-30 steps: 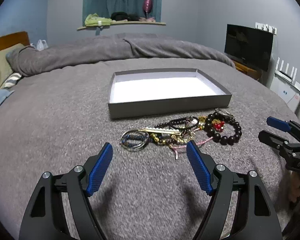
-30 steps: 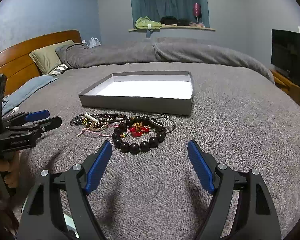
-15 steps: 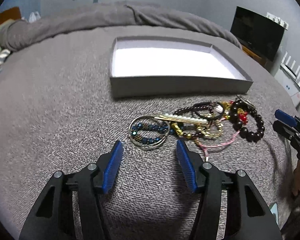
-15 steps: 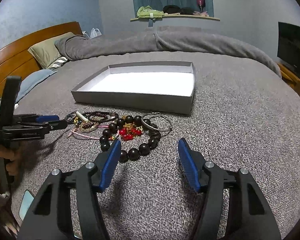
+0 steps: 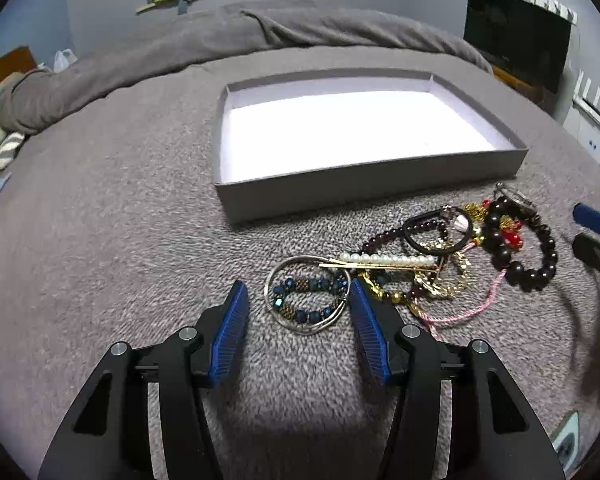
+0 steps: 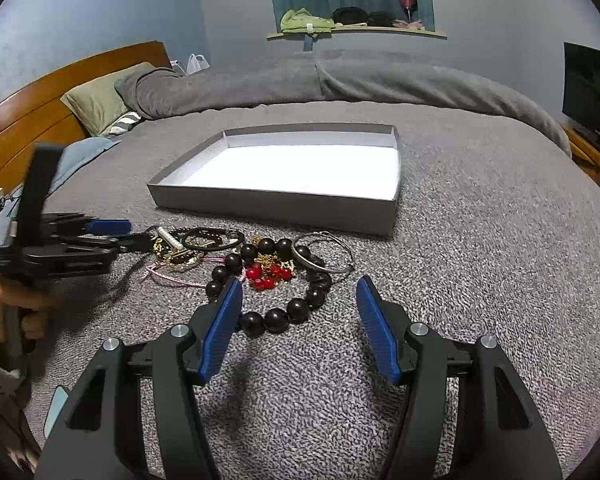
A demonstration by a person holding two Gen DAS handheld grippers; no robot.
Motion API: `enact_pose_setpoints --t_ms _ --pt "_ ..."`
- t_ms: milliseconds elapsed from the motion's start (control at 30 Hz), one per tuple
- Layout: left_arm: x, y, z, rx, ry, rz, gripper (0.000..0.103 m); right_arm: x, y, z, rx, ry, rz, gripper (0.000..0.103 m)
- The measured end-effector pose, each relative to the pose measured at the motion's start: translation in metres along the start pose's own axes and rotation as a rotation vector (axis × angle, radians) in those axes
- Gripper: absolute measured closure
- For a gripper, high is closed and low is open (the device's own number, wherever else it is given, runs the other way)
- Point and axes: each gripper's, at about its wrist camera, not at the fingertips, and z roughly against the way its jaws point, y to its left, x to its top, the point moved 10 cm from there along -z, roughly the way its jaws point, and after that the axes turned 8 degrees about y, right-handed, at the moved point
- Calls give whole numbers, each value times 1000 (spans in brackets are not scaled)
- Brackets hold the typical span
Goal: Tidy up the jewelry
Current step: 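Move the left tool to the silver bangle while the right tool approaches the black bead bracelet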
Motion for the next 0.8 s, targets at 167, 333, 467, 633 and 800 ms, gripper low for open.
enact_pose_setpoints --t_ms 167,333,467,633,800 --pt "-2 -2 -8 -64 5 3 50 6 -7 -7 -11 14 -3 44" --pt "-2 -3 -7 -91 -15 -11 54 14 -15 -24 -2 46 -25 44" --pt "-4 -5 5 -96 -69 -23 55 20 -21 -40 12 79 -45 43" --pt "-11 -4 24 -98 -127 -36 55 24 -25 -58 30 121 -61 43" --pt "-10 1 30 -115 -139 -29 55 23 -24 -68 36 137 -57 43"
